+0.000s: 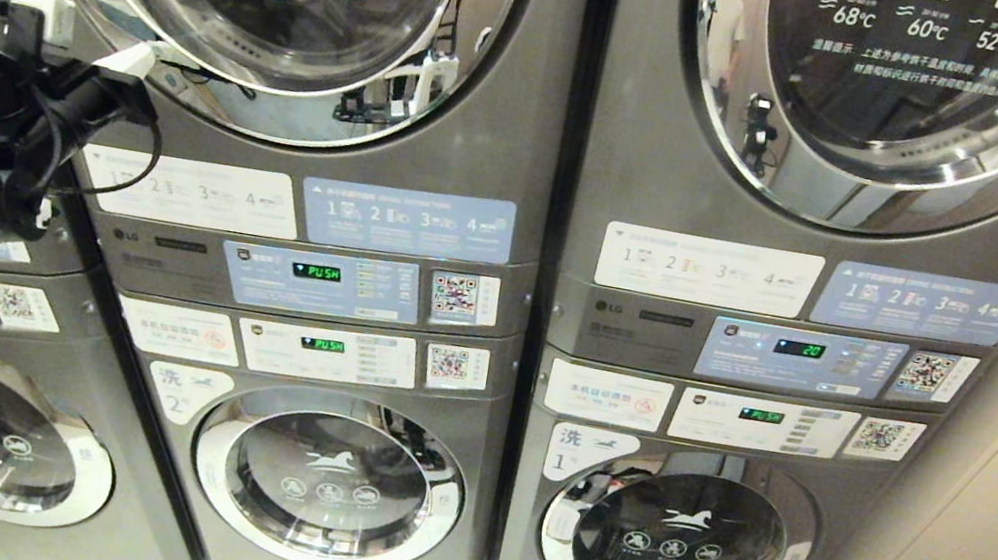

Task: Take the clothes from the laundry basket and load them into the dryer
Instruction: Close the dryer

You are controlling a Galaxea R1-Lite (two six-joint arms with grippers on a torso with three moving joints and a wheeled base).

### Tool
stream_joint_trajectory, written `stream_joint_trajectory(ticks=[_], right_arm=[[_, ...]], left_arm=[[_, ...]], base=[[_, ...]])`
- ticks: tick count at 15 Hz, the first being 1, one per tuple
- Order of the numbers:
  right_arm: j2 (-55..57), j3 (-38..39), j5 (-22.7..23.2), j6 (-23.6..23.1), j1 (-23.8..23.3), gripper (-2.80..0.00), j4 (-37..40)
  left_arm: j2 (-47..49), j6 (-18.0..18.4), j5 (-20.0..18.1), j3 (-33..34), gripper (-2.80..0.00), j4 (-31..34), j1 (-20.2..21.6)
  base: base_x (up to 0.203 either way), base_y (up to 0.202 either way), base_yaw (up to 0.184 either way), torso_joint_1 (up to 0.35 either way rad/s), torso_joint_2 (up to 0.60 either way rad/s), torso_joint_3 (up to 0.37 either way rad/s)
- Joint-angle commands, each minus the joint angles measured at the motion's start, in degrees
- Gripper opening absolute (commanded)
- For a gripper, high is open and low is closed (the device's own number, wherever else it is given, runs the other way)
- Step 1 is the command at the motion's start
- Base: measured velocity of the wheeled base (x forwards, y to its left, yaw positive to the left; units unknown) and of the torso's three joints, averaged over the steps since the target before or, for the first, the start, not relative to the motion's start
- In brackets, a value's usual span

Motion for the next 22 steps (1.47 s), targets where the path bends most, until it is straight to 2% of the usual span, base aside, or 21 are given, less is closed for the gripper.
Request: stream_joint_trajectory(ticks=[1,6,9,13,15,17,20,22], right_arm=[[0.0,0.0,0.0,-0.1,0.0,-2.80,0.0],[0.0,0.0,0.0,-0.1,0.0,-2.80,0.0],[0.0,0.0,0.0,-0.1,0.0,-2.80,0.0],[0.0,0.0,0.0,0.0,0.0,-2.80,0.0],[0.0,-0.1,0.0,0.0,0.0,-2.80,0.1],[0.0,0.0,0.1,0.2,0.0,-2.80,0.1],[0.0,0.0,0.1,0.2,0.0,-2.80,0.1],[0.0,-0.1,0.1,0.2,0.0,-2.80,0.1]], left_arm=[[1.1,0.0,-0.3,0.0,-2.80,0.0,-0.8],[1.8,0.2,-0.1,0.0,-2.80,-0.4,-1.6],[-1.7,0.3,1.0,0.1,-2.80,-3.1,-1.6],[-18.0,1.2,2.5,1.7,-2.80,-4.5,-1.4],[-29.6,1.4,2.8,5.9,-2.80,-3.4,-1.4],[-42.1,1.5,2.9,16.1,-2.80,-2.1,-1.4],[-61.4,1.5,3.0,42.5,-2.80,0.9,-1.3],[-75.9,1.4,3.0,58.9,-2.80,6.1,-1.3]], base=[[0.000,0.000,0.000,0.000,0.00,0.000],[0.000,0.000,0.000,0.000,0.00,0.000],[0.000,0.000,0.000,0.000,0.00,0.000],[0.000,0.000,0.000,0.014,0.01,-0.006],[0.000,0.000,0.000,0.004,0.03,0.002],[0.000,0.000,0.000,-0.015,0.01,0.010],[0.000,0.000,0.000,0.000,0.00,0.000],[0.000,0.000,0.000,0.000,0.00,0.000]])
